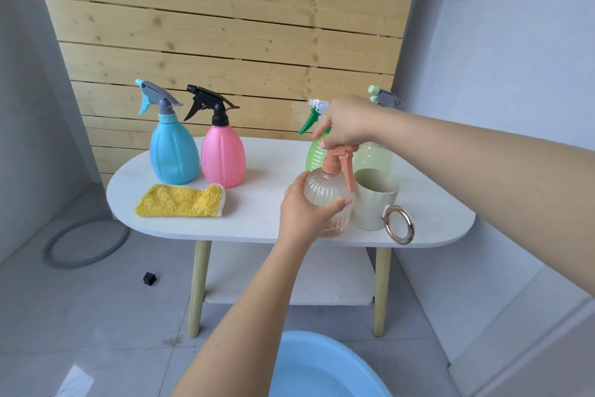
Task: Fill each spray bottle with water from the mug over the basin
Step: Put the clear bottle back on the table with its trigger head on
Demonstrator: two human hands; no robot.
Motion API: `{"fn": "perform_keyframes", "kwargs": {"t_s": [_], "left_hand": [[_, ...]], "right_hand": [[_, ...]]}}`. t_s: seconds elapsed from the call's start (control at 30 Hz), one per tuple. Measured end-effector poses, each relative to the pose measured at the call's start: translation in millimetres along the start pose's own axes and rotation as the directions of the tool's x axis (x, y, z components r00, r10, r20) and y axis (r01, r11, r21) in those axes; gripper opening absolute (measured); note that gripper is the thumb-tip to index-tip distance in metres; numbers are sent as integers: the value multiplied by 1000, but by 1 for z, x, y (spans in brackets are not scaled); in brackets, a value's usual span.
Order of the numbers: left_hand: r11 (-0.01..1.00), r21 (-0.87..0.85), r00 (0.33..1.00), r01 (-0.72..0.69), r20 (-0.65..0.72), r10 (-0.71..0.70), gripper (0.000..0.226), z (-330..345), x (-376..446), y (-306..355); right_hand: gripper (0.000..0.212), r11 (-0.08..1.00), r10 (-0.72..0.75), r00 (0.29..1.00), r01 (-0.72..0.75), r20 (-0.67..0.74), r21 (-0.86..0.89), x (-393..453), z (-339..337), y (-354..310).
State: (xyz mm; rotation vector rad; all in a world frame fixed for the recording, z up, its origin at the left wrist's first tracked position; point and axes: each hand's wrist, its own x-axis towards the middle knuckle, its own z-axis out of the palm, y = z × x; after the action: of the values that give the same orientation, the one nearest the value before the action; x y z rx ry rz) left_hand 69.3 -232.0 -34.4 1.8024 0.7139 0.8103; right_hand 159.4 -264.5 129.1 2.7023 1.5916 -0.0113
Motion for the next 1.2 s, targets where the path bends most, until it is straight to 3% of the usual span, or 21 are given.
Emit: {"fn": "perform_keyframes", "kwargs": {"t_s": [0.07,0.17,0.27,0.33,0.4,0.5,0.6,0.7,0.73,0.8,0.93,1.03,1.13,1.2], "left_hand": [[1000,-27,1000,4,12,-4,85,-1,-2,2],[1000,-9,1000,-4,4,4,84,0,-1,-1],[1000,-5,1000,2,-4,-2,83,0,0,-1],[1000,-14,1000,-4,-3,4,82,1,0,-1],[999,-30,1000,-15,3,15,81,0,-1,0],[1000,-7,1000,0,3,0,85,1,1,-2],[1000,17,1000,-2,-12,2,88,2,2,-4],[1000,18,1000,0,-21,0,89,4,3,-5],[1000,14,1000,1,-21,-1,89,5,3,-4],[1000,13,1000,0,-20,0,89,4,3,-4],[1000,13,1000,0,-19,0,87,3,2,-5],[1000,1,1000,6,-10,-6,87,3,0,-4],[1000,1,1000,1,-5,-1,86,3,0,-3],[1000,11,1000,1,-7,-1,86,3,1,-4]], "right_hand": [[13,983,66,997,-71,34,169,2,0,0],[28,904,92,967,-181,237,387,0,-6,5],[32,777,-50,915,-217,401,591,-7,-13,23],[29,752,-114,919,-168,377,637,-11,-10,32],[29,827,-38,970,-104,240,552,-11,-3,33],[44,956,97,995,-102,35,276,-9,2,26],[34,957,134,990,-118,-41,266,-12,8,14],[12,965,102,973,-46,-207,258,-10,21,7],[14,950,97,963,-15,-251,311,-12,24,5],[52,893,104,965,16,-241,451,-10,27,8],[35,920,-67,996,83,-54,384,-11,15,24],[39,956,-174,982,151,73,252,-14,2,33],[36,973,-232,973,232,2,-22,-9,-2,34],[31,965,-244,967,235,-70,-115,-7,-3,33]]}}
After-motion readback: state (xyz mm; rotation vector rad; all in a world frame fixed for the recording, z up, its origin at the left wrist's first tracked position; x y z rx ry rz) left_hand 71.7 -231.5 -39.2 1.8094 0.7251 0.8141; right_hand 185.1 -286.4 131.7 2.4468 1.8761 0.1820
